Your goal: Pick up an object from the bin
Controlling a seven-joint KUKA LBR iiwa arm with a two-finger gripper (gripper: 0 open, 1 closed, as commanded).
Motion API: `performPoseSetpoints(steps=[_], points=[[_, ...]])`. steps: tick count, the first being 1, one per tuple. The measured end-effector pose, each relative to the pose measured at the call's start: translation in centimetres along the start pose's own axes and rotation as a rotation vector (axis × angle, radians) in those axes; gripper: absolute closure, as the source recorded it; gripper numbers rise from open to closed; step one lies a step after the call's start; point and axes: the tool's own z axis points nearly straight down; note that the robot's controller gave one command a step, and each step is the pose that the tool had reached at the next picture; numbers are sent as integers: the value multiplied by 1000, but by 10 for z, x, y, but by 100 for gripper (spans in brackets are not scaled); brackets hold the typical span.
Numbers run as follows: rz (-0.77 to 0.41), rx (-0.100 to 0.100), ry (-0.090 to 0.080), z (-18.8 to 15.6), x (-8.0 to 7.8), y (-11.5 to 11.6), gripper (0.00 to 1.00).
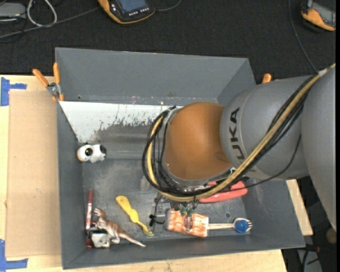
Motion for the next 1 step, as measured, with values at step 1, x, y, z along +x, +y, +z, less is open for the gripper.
performPoseSetpoints(steps=[1], points=[[5, -1, -7, -4, -2, -1, 0]])
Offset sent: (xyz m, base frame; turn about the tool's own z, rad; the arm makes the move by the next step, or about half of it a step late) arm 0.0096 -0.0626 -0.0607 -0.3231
